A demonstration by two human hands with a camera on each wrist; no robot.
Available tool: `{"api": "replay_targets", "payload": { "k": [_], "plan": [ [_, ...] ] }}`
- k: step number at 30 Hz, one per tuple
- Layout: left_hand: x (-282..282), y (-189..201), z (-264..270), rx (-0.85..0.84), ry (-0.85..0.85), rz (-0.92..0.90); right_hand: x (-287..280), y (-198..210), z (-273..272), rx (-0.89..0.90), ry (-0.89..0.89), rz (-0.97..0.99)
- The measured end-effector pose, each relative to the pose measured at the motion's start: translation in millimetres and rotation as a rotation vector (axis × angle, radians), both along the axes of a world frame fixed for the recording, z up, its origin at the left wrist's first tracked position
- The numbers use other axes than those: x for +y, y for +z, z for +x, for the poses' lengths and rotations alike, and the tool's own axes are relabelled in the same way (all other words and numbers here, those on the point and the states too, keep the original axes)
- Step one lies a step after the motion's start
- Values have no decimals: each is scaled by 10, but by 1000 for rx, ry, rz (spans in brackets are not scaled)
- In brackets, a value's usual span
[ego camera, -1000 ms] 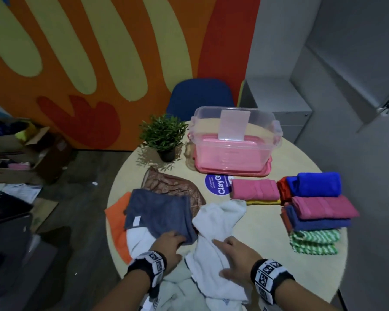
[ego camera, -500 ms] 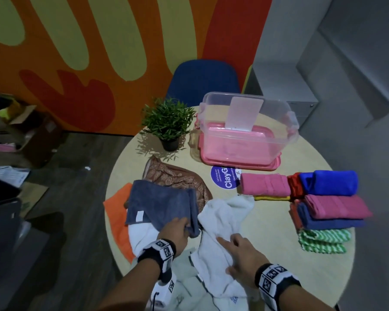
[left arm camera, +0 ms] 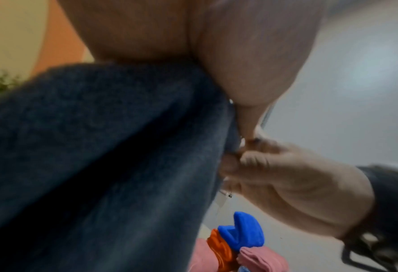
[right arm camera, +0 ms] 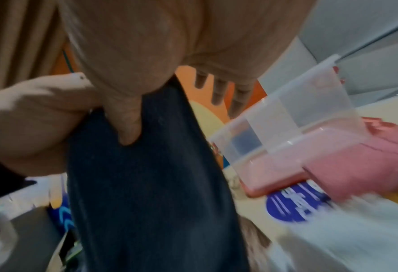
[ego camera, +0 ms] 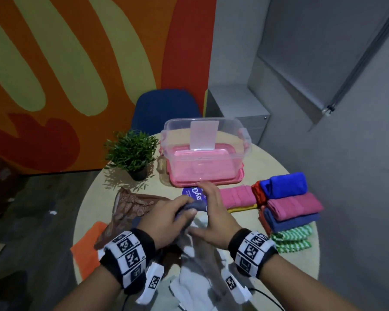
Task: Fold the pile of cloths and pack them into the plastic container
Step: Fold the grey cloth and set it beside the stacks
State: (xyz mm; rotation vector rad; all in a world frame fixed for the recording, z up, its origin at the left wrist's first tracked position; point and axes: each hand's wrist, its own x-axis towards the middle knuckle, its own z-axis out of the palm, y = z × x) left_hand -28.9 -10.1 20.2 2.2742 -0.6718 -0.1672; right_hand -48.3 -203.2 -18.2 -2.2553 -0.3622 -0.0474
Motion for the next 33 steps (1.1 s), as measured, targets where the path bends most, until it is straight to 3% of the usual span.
{"api": "replay_targets", "payload": {
  "k": [4,12,16,20,22,24,29,33],
  "plan": [
    [-81,214,70,-64,-57,8,-45,374,135,-157,85,50],
    [206,180,130,-26,24,191,-577,626,133,-123,-39,163],
    [383,270,188,-137,135,163,-869,685,145,-119,-130,267],
    [498,371,180,-210,168,103,-1085,689,40,7,-113,350],
    [566,350,92,-120,161,11,-1172,588,-82,128,-90,381],
    [636,295,-39,102,125,-62,-1257,408,-245,258,-73,408],
    [849,-38,-411,453,-161,236,-1404,-57,-688,618,62,332],
    [1003,-93,-487,539,-96,139,-1437,-159,-824,675,16,465]
  ]
}}
